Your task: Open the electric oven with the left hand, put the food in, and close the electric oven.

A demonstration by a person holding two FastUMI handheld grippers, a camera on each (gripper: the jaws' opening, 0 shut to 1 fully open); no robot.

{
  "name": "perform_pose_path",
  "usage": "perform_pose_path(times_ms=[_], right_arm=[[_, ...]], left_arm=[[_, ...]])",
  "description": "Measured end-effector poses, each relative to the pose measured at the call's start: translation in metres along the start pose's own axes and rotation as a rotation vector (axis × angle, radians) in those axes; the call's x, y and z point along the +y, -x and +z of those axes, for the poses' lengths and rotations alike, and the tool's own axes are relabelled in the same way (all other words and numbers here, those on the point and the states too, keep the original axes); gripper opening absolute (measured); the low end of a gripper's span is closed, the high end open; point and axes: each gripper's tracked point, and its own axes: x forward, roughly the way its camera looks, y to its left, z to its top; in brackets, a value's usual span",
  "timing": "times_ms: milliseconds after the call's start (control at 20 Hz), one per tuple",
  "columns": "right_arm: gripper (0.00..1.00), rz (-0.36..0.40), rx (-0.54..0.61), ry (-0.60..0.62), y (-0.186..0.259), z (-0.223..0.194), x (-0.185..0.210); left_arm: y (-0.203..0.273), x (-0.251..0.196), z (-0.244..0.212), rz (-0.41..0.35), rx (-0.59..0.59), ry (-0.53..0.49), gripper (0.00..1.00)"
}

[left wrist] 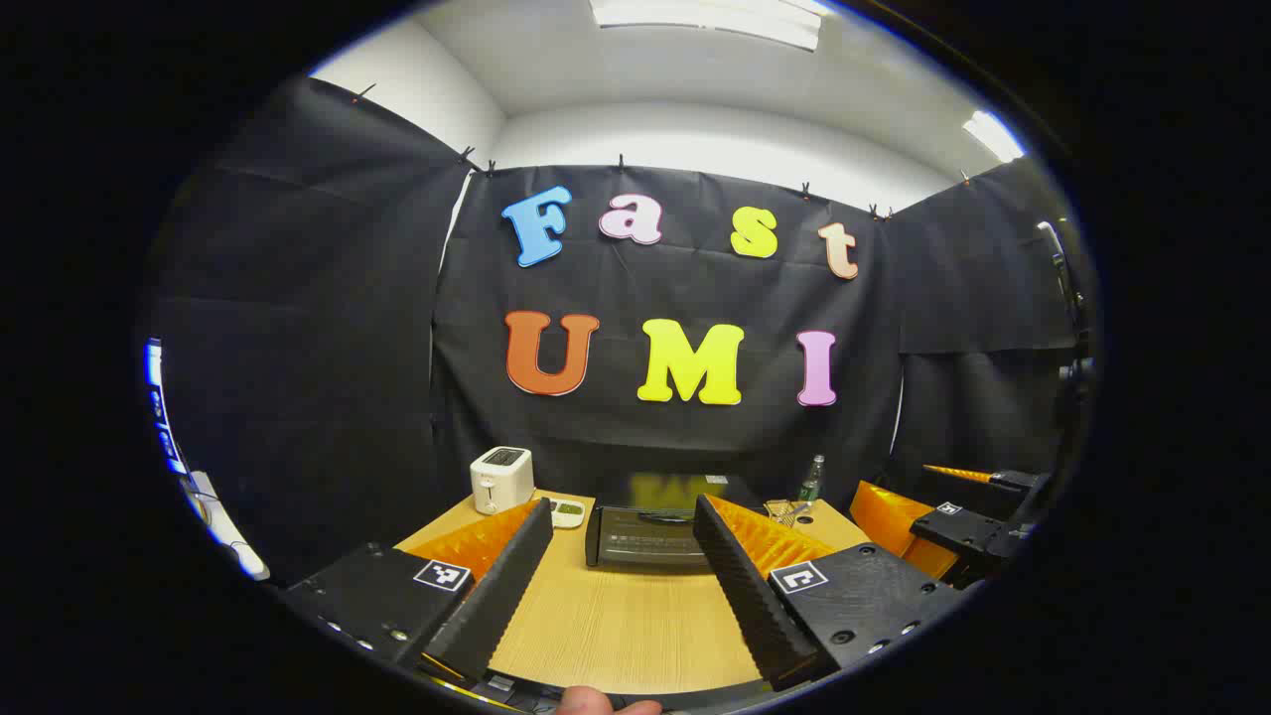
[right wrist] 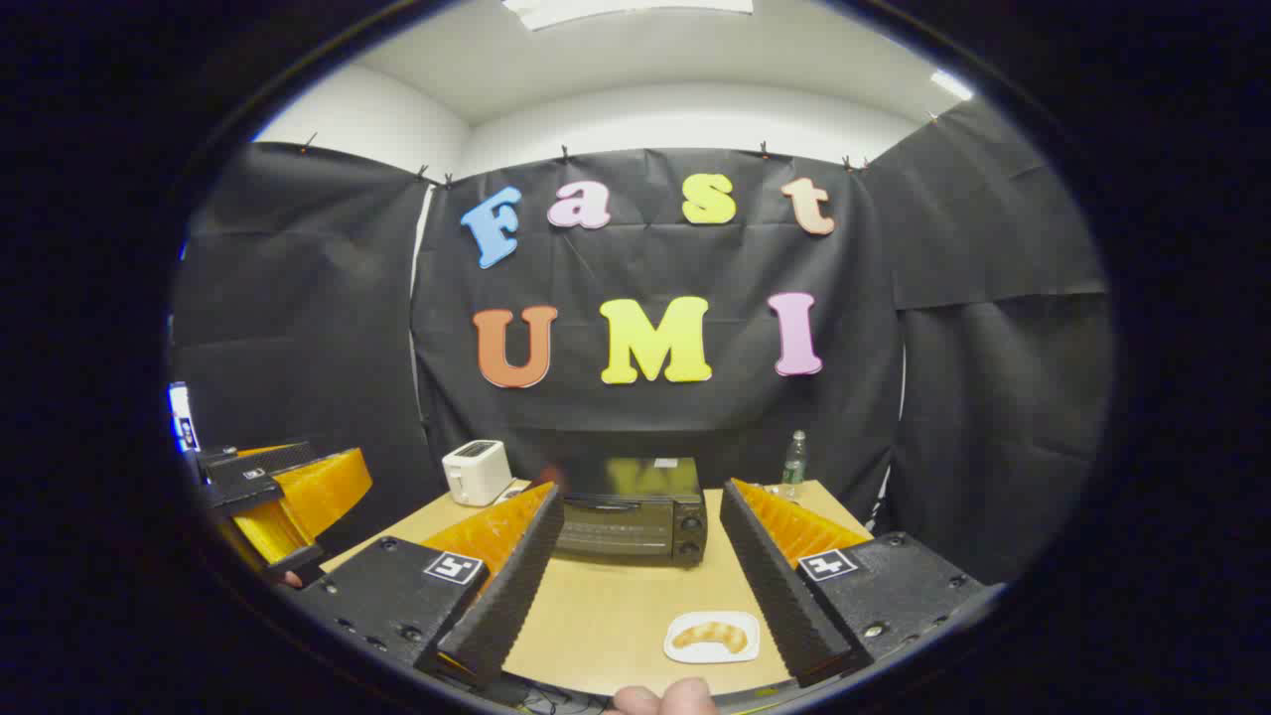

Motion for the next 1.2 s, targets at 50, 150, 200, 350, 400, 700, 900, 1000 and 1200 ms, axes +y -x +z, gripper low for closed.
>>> perform_pose_path(times_ms=[50, 150, 200, 350, 400, 700, 900, 1000, 1200], right_arm=[[0.97, 0.003, -0.009, 0.002, 0.0, 0.002, 0.0], [0.97, 0.009, -0.022, -0.004, -0.001, 0.004, 0.002], [1.0, 0.009, -0.022, -0.004, -0.001, 0.004, 0.001], [0.97, 0.002, -0.023, -0.013, -0.005, 0.005, -0.005], [0.97, 0.0, -0.021, -0.019, -0.007, 0.006, -0.005], [0.96, -0.002, -0.013, -0.04, -0.014, 0.006, -0.007], [0.96, -0.001, -0.011, -0.035, -0.016, 0.005, -0.008], [0.96, -0.006, -0.005, -0.031, -0.016, 0.002, -0.011], [0.96, -0.013, 0.002, -0.034, -0.016, 0.001, -0.016]], left_arm=[[0.0, -0.001, 0.002, -0.003, -0.005, -0.002, 0.94], [-0.001, 0.001, 0.003, -0.004, -0.01, -0.008, 0.94], [-0.001, 0.0, 0.003, -0.006, -0.008, -0.004, 0.94], [-0.003, 0.001, 0.004, -0.005, -0.015, -0.004, 0.94], [-0.004, 0.001, 0.004, -0.004, -0.016, -0.009, 0.94], [-0.004, 0.004, 0.007, 0.011, -0.019, -0.018, 0.94], [-0.008, 0.007, 0.005, 0.018, -0.018, -0.025, 0.94], [-0.007, 0.007, 0.004, 0.019, -0.016, -0.022, 0.94], [-0.008, 0.009, 0.003, 0.029, -0.013, -0.024, 0.94]])
